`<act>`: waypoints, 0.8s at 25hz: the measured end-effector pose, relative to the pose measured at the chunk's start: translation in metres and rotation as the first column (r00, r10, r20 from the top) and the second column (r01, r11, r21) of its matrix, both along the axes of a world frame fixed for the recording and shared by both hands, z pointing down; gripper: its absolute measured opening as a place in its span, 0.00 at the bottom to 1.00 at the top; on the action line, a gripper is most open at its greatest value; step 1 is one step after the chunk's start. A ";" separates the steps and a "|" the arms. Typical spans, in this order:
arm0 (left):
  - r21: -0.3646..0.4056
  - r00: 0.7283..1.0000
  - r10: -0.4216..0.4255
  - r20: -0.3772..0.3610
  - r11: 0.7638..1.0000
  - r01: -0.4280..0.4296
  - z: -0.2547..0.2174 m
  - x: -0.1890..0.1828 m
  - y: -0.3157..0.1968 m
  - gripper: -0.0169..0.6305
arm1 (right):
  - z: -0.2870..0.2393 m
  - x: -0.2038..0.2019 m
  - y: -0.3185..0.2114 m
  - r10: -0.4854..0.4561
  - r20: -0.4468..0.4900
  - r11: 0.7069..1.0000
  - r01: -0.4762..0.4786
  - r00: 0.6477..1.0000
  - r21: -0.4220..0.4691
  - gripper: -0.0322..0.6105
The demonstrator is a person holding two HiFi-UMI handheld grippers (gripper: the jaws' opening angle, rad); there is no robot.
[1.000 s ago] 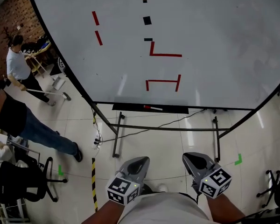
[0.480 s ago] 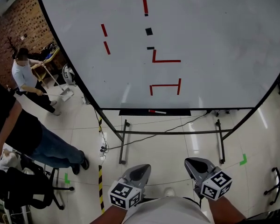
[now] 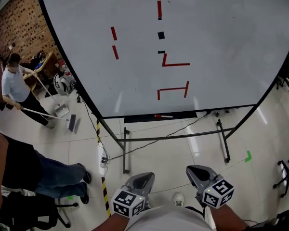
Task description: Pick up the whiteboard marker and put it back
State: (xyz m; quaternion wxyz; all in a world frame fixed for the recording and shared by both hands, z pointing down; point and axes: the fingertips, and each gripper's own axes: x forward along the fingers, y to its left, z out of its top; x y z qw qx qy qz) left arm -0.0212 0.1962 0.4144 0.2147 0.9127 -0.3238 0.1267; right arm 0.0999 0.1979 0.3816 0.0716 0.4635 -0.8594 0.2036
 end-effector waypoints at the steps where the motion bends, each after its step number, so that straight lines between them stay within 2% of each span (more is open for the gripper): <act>1: 0.001 1.000 0.007 -0.002 1.000 -0.007 0.000 -0.002 -0.001 0.05 | 0.000 -0.002 0.000 0.006 -0.003 1.000 -0.006 1.000 -0.001 0.05; 6: 0.007 1.000 0.010 -0.016 1.000 -0.010 -0.004 -0.011 -0.008 0.05 | 0.005 -0.011 0.002 0.005 -0.008 1.000 -0.006 1.000 -0.016 0.05; 12: -0.034 0.998 -0.021 -0.063 0.999 0.018 -0.001 -0.019 -0.006 0.05 | 0.009 -0.021 0.008 -0.021 -0.006 0.999 0.021 1.000 -0.033 0.05; 20: -0.037 0.998 -0.043 -0.050 0.998 0.041 0.003 -0.023 0.001 0.05 | 0.005 -0.022 0.011 -0.047 -0.025 0.999 0.046 0.999 -0.027 0.05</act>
